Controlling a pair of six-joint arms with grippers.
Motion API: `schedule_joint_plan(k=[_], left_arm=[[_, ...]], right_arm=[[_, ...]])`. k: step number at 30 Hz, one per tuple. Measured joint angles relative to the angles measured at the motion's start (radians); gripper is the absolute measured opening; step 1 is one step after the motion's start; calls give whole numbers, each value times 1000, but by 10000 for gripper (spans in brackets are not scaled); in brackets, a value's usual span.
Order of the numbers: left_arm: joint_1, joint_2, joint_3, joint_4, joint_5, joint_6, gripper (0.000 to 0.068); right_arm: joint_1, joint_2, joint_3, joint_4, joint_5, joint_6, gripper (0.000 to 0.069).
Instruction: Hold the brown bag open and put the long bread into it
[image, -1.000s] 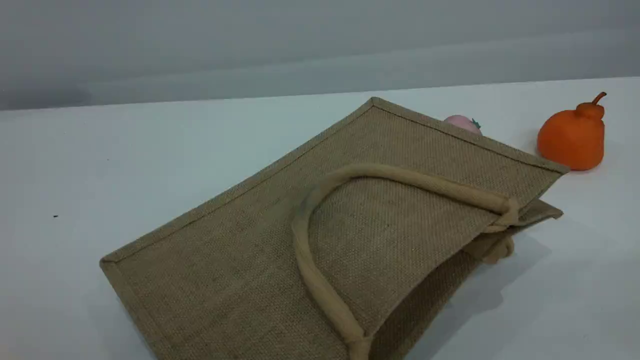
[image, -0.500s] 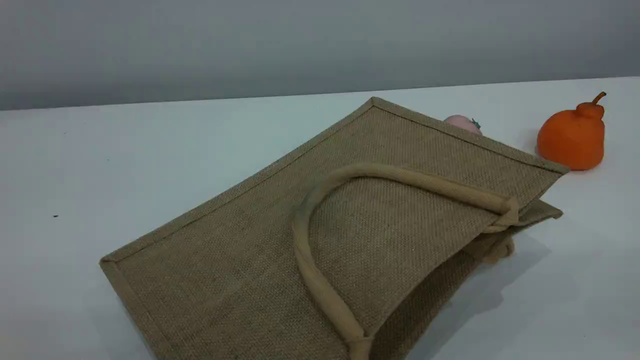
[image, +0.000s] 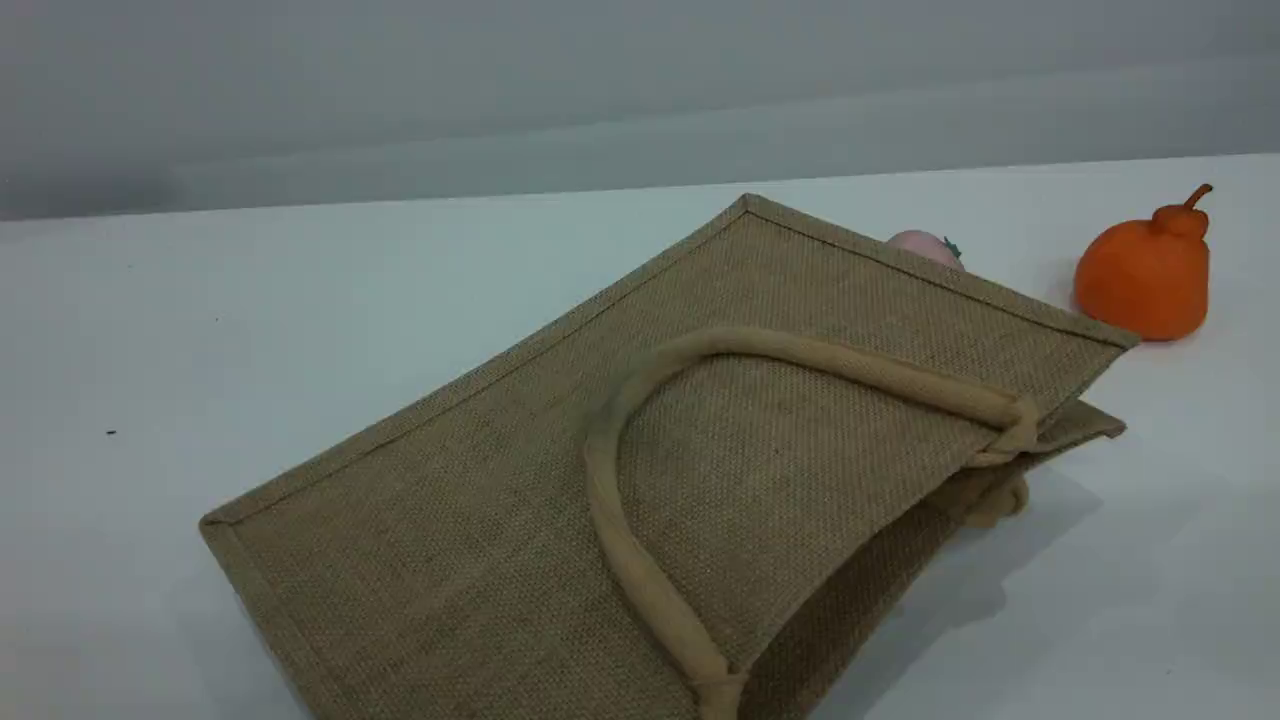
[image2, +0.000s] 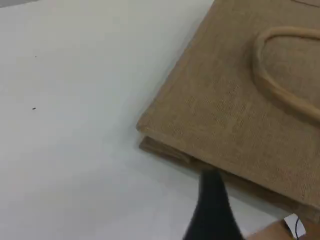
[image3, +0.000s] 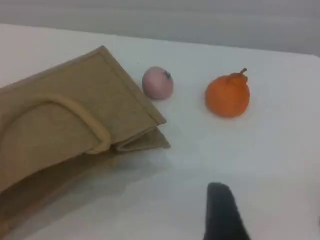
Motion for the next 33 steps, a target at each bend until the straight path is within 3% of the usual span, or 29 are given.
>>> schedule_joint_plan(k=[9,20,33], left_arm=[[9,0,0,0,0,0,451],[270,0,-1,0,0,0,451],[270,-56,-1,-1,-1,0,451]], right_arm=[[0,0,0,0,1,0,351],[-77,0,0,0,1,0,351],[-77,0,0,0,1,0,351]])
